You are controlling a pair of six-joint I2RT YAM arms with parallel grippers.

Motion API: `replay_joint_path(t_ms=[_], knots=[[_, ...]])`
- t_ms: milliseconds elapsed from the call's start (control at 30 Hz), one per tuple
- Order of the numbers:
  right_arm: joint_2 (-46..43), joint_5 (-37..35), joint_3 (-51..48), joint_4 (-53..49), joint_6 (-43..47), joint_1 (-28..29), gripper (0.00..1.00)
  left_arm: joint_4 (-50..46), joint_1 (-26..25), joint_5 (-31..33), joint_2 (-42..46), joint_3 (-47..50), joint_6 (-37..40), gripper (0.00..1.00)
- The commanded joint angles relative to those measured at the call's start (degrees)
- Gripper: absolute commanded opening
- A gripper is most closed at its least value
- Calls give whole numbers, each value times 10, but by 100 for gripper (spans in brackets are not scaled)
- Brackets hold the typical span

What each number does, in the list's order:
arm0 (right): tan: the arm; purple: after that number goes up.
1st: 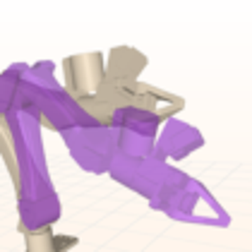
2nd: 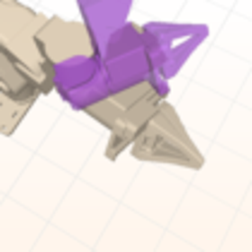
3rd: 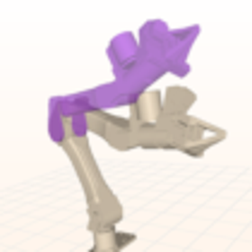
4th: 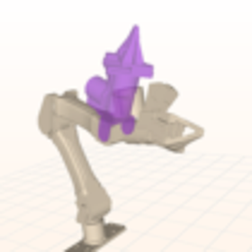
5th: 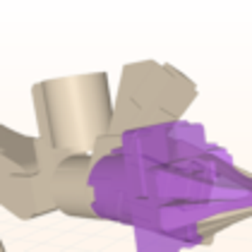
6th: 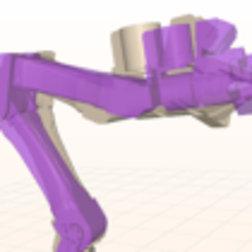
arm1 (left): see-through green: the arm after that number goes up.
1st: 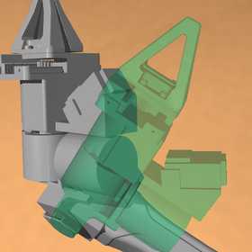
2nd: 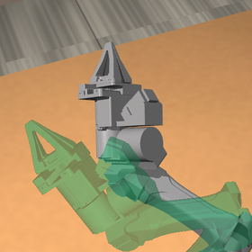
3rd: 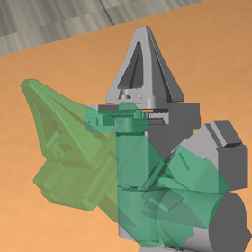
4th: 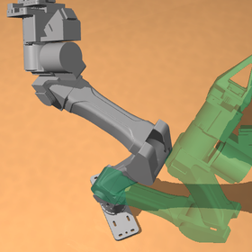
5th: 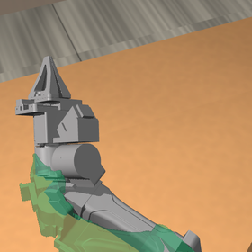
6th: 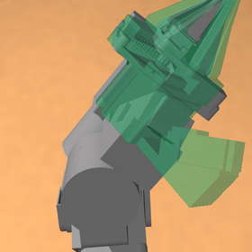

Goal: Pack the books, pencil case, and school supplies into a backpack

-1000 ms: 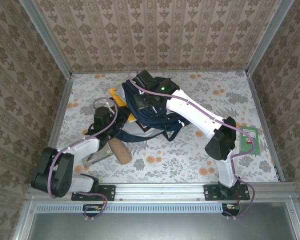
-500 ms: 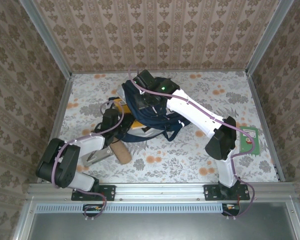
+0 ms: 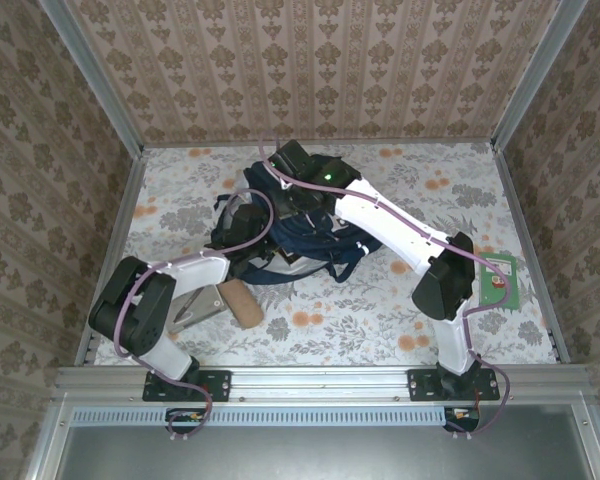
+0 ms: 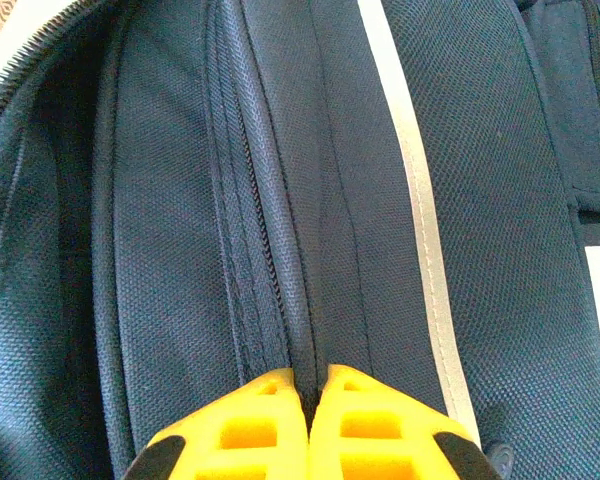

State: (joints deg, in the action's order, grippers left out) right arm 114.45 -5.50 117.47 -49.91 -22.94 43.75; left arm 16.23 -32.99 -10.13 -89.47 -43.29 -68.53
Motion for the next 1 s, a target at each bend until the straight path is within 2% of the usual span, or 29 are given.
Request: replay_joint_path(t_ms=[0,100,300,567,700,967], knots=[[-45,-3,-12,38,-10,-14,0,-85,-2,38,51,-11,9,92],[-50,-6,-28,41,-5,-22,0,-142,2,67,105,-6,23,100],[-54,-12,-58,49,12,-50,0,-249,22,85,193,-2,54,100],[-72,-26,-87,41,43,-95,0,-328,38,102,302,27,83,100],[-95,-11,-124,59,38,-108,0,-421,43,145,348,27,102,100],[-100,16,-141,80,16,-95,0,-589,95,162,437,76,20,98]])
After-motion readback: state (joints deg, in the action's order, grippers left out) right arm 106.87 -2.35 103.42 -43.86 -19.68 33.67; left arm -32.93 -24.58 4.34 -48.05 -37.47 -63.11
